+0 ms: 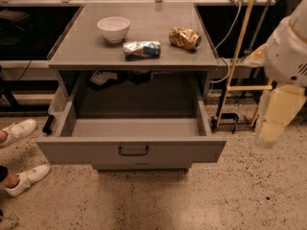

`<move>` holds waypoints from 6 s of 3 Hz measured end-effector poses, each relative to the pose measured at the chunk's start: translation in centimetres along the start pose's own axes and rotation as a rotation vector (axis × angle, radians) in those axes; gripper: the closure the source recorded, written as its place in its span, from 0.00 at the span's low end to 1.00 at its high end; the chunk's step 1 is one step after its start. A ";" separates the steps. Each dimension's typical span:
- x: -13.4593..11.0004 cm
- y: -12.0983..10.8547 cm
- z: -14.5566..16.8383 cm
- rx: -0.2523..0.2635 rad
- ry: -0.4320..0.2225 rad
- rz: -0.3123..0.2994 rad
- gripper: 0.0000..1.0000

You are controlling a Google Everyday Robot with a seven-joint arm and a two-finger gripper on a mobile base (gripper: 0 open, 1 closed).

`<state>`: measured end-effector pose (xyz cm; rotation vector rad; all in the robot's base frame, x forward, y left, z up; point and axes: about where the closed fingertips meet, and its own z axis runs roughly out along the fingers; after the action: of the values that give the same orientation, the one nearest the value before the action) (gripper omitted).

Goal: Close top drawer

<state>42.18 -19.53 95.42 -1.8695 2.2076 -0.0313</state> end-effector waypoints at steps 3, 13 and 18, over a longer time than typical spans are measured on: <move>0.0 9.2 22.3 -0.468 -0.065 -0.055 0.00; -12.3 -15.8 34.9 -0.255 -0.329 0.394 0.00; -6.6 -14.0 27.1 -0.070 -0.376 0.668 0.00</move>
Offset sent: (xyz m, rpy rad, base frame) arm -0.0620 0.0637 -0.2687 0.1456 0.5245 0.2313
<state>62.19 -11.73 72.76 -0.9712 2.4375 0.4769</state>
